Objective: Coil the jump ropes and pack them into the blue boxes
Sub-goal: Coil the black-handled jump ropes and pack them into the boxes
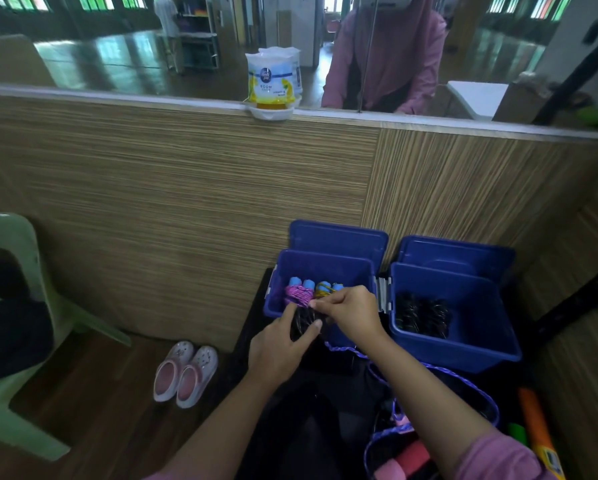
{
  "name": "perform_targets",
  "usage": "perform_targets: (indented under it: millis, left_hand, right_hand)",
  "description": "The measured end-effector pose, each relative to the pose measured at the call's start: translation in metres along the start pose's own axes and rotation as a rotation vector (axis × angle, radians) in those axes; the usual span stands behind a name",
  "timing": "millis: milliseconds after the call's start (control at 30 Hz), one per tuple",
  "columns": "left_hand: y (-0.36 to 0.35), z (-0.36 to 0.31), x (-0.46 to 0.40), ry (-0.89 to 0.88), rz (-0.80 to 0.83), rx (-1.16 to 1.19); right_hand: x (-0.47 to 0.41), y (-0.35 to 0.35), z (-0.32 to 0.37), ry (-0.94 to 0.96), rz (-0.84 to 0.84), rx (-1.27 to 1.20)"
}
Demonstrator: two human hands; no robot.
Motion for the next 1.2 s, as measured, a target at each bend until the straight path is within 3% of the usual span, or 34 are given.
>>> perform_targets:
  millis: [167,267,400,467,700,867,1100,1200]
  left_hand:
    - [0.003,0.003,-0.012,0.118,-0.01,-0.071]
    - [0.003,0.001,-0.012,0.147,-0.025,-0.085]
    - [0.005,-0.013,-0.009,0.113,-0.054,-0.106]
    - [0.01,-0.018,-0.01,0.094,-0.089,-0.118]
    - [0.019,-0.022,-0.01,-0.014,-0.079,-0.077]
    - [0.018,-0.017,-0.008,-0.105,0.006,-0.019]
    - [0.024,-0.037,0.009,-0.47,0.054,0.002]
    - [0.03,-0.049,0.013,-0.6,0.035,0.006]
  right_hand:
    - [0.004,-0.003,-0.002,0.014,0.131,-0.235]
    - [0.0,0.001,-0.013,0.019,0.126,-0.355]
    - [-0.004,0.004,-0.017,0.061,-0.03,0.085]
    - [-0.001,0.004,-0.013,0.119,-0.104,0.17]
    - [0.006,0.001,-0.033,0.053,-0.023,-0.163]
    - [0.008,0.01,-0.053,0.079,-0.16,-0.236]
    - [0.004,0.006,-0.053,0.0,0.236,-0.616]
    - [0.003,0.005,-0.052,-0.055,0.384,-0.665]
Point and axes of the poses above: each hand's wrist, its own x-axis away from the middle knuckle, its own y-axis out of the back of the hand, z = x × y, the point moved 6 cm from there along -x, towards the middle knuckle, and after that the axes turned 2 degrees about z, right-handed, at the moved point
